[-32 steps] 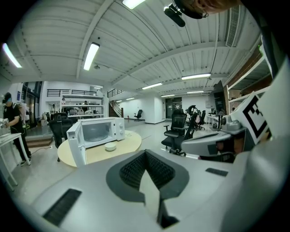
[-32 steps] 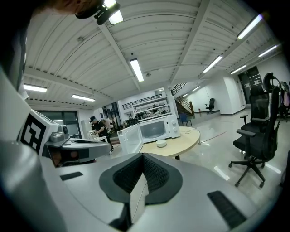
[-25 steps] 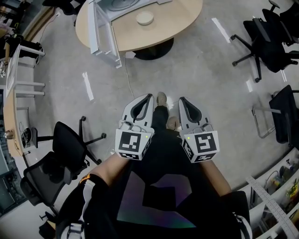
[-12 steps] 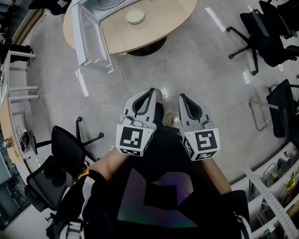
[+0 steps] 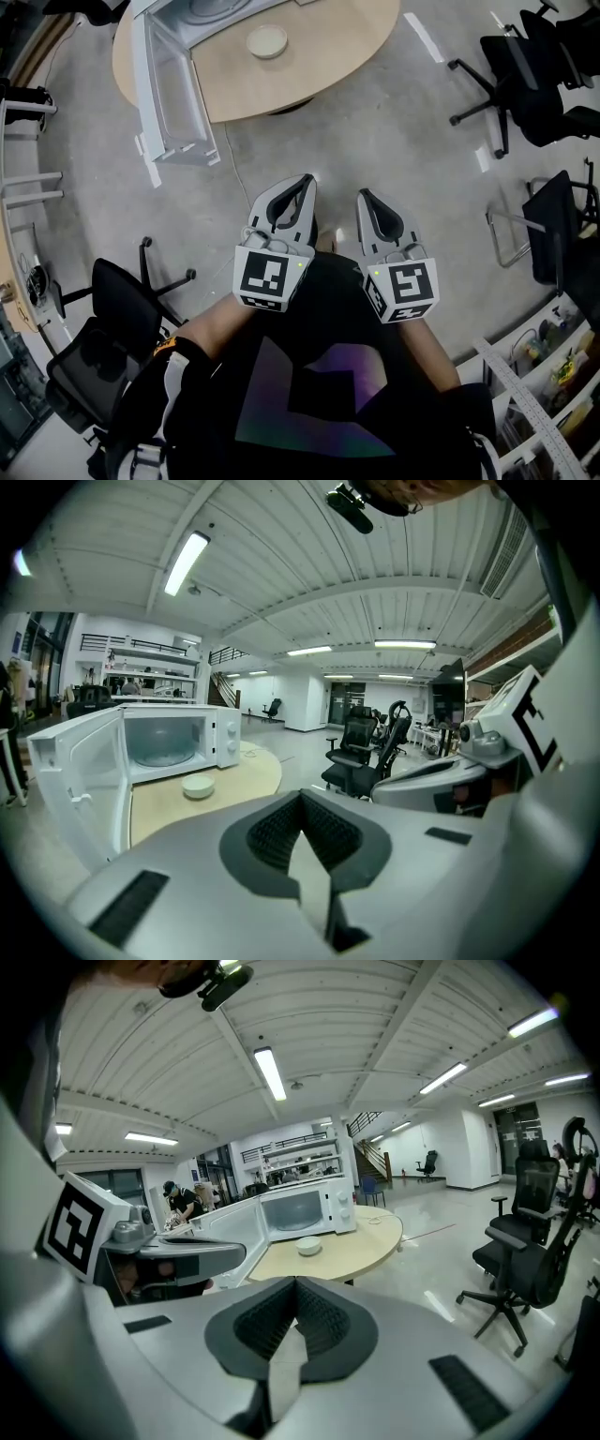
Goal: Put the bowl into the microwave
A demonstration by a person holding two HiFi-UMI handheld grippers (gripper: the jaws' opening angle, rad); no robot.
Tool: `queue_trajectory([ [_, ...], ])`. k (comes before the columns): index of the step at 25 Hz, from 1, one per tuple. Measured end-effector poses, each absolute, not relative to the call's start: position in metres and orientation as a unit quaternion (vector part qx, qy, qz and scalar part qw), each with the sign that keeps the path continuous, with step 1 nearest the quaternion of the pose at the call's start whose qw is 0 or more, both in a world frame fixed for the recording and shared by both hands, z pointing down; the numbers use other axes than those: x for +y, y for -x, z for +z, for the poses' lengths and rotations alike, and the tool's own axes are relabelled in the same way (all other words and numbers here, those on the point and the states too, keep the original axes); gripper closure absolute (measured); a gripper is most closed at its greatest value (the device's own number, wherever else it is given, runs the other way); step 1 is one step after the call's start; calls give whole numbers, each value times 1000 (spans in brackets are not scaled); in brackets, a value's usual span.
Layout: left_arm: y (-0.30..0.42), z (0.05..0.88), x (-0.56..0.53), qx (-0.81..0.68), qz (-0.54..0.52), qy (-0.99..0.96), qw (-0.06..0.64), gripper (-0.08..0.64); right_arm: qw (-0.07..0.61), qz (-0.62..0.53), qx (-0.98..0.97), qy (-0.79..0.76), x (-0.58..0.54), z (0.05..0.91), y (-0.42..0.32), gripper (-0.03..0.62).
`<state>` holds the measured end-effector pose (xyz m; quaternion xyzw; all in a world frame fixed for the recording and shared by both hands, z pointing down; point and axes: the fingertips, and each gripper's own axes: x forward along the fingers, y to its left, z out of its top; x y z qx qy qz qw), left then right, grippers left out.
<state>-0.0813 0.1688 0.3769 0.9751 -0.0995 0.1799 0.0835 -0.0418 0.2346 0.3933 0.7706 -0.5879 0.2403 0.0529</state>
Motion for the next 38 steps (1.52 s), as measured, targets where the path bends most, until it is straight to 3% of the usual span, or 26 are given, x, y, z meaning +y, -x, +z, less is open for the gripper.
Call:
queue_trajectory([
  [26, 17, 380, 101, -21, 147, -980, 135, 514, 133, 233, -537, -800, 168, 379, -14, 577],
  [38, 8, 371, 56, -16, 128, -984, 122, 514, 146, 213, -534, -805, 126, 371, -23, 576],
])
